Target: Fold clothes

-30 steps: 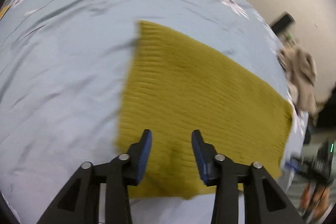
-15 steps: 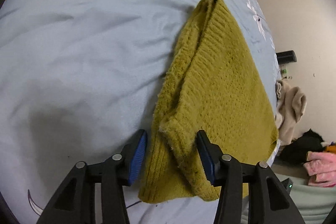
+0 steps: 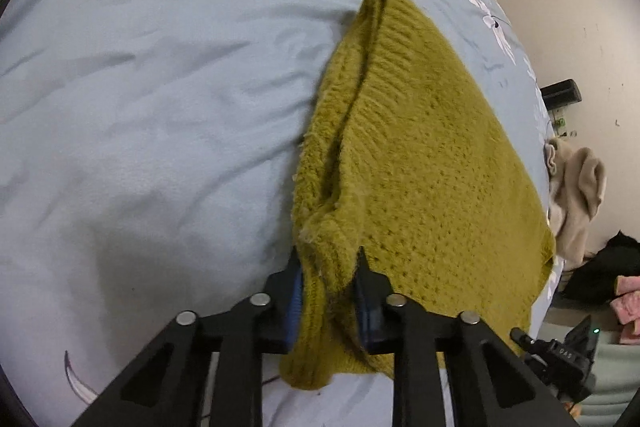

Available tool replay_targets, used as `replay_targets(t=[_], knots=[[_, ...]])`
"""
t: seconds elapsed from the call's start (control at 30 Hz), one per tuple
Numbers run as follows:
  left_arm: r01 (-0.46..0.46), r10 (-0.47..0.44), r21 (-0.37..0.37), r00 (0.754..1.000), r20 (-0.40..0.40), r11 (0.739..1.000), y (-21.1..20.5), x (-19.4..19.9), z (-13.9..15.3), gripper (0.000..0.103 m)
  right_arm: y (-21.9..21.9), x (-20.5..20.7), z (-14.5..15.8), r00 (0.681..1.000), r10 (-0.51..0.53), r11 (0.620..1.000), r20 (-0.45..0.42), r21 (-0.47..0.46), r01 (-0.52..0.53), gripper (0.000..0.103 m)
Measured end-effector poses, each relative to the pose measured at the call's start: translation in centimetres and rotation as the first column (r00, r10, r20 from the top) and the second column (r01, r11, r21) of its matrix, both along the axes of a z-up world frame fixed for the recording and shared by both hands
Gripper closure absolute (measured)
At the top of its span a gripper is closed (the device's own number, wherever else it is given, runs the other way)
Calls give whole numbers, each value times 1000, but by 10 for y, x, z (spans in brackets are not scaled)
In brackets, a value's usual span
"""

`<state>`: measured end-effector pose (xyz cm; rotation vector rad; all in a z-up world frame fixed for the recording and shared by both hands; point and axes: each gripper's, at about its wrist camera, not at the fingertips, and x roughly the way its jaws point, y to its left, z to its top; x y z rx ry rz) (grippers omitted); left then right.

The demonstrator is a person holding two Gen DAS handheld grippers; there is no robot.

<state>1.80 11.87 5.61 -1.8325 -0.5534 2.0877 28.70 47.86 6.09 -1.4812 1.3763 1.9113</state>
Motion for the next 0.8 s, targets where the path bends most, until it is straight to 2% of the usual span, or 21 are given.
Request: replay_targets(t=[0.1, 0.17, 0.27, 0.33, 0.5, 0.6, 0.8], knots=[[11, -11, 3, 1000, -15, 1000, 4, 6, 14, 82, 4, 4, 15, 999, 26, 1000, -39, 19, -25, 84], [27, -27, 11, 1000, -9, 1000, 7, 15, 19, 82, 14, 22, 18, 998, -16, 1000, -56, 8, 17, 84], [56, -55, -18, 998, 26, 998, 15, 27, 5, 82, 25, 41, 6, 998, -55, 998, -9, -13, 55, 84], [70, -68, -48, 997, 35, 996, 21, 30, -5, 82, 24, 40, 2, 999, -48, 999, 2, -16, 48, 85], [97, -96, -99, 995, 14, 990, 25, 29, 5, 74, 19, 32, -7, 999, -35, 999, 38, -12, 35, 84], [154, -160, -190, 987, -14, 970, 36, 28, 18, 69, 18, 33, -9, 998, -44, 999, 41, -20, 45, 84], [210, -250, -318, 964, -92, 924, 53, 25, 51, 68, 16, 32, -10, 998, -33, 999, 54, -17, 34, 83]])
